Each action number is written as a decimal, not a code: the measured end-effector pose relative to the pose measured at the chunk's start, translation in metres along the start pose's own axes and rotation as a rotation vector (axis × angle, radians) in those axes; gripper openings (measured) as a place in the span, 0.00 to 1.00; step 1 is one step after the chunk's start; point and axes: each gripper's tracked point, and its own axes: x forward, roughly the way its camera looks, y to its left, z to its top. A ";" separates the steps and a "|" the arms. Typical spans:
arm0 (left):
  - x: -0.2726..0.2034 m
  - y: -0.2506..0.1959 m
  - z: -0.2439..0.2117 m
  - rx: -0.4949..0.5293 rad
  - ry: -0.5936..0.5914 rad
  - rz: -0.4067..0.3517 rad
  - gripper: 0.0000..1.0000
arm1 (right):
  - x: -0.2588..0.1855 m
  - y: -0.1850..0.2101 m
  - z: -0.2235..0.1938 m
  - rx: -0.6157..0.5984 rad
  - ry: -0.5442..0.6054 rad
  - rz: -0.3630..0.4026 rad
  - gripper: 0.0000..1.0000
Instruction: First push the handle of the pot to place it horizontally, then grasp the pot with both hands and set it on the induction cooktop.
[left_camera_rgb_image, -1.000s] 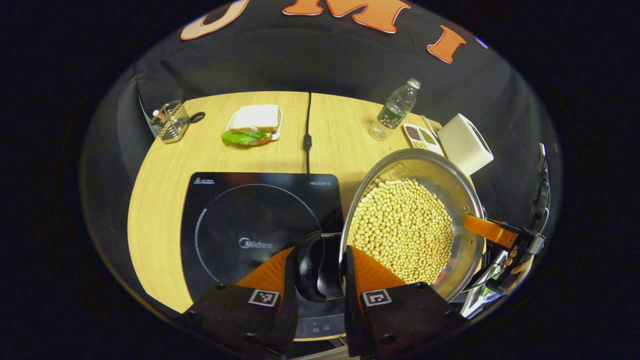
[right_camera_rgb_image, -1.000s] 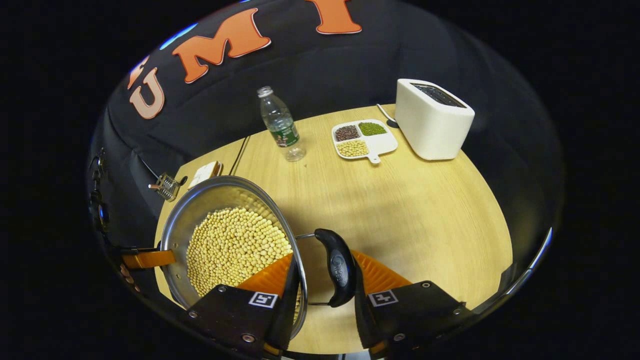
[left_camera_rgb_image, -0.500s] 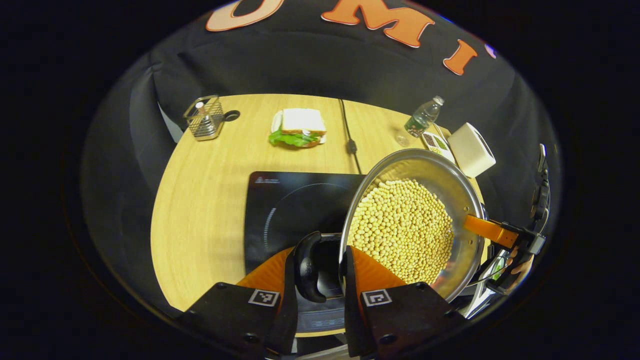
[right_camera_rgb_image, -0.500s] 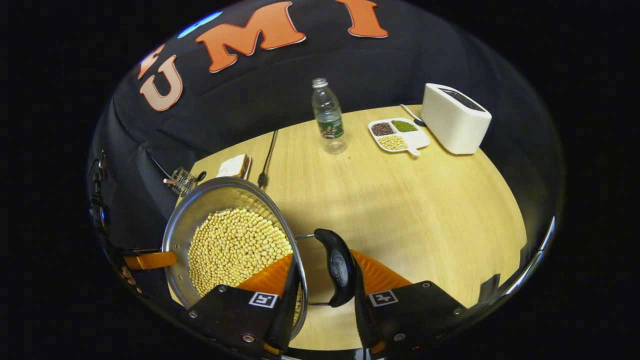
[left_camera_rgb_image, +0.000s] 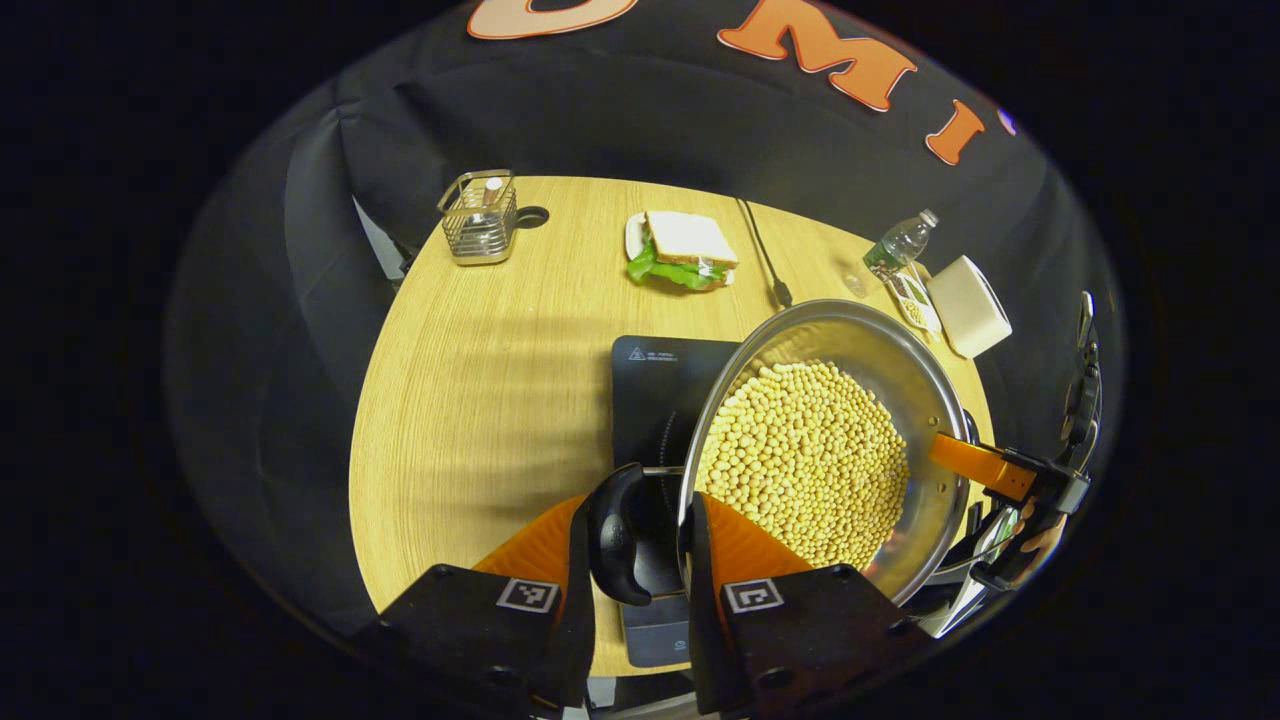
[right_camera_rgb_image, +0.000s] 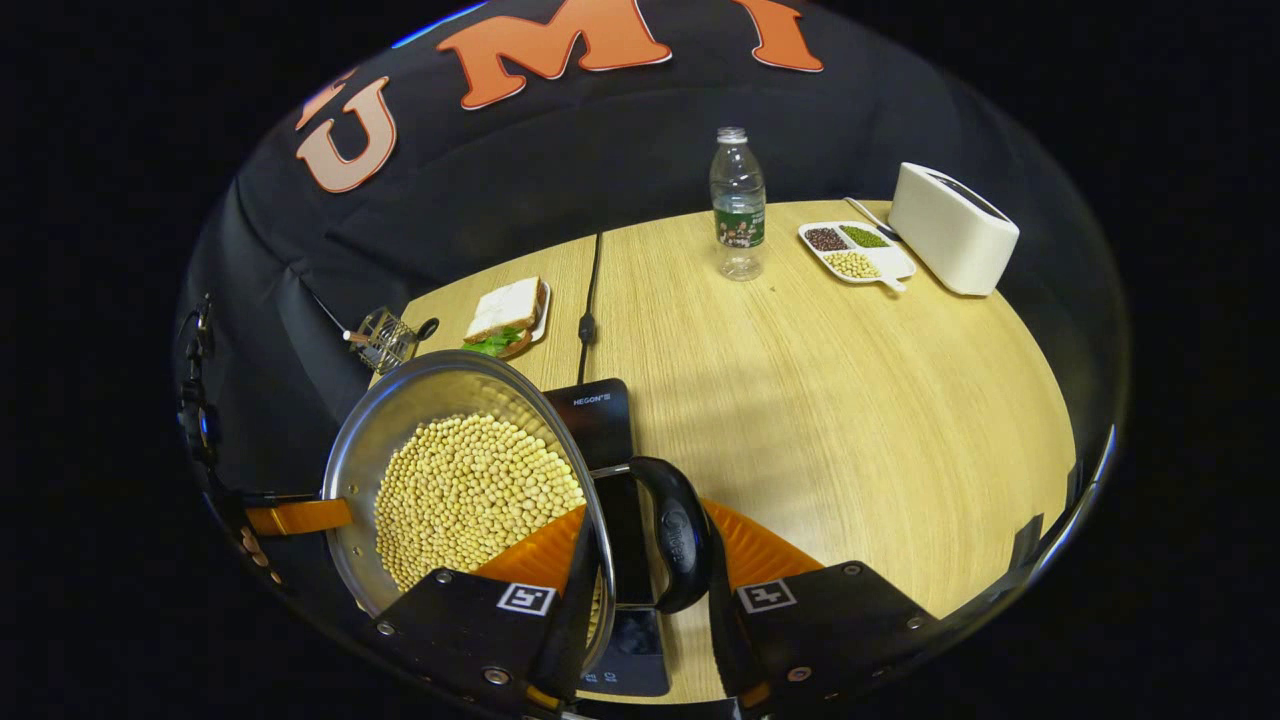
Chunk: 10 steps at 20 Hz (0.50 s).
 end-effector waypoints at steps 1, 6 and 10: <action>0.002 0.004 0.000 -0.001 -0.003 -0.002 0.46 | 0.003 0.003 -0.002 0.001 -0.002 0.000 0.52; 0.012 0.016 -0.006 -0.004 0.003 -0.012 0.48 | 0.011 0.006 -0.009 -0.005 0.007 -0.011 0.52; 0.016 0.016 -0.002 0.022 -0.013 -0.016 0.52 | 0.011 0.003 -0.009 -0.007 -0.003 -0.023 0.56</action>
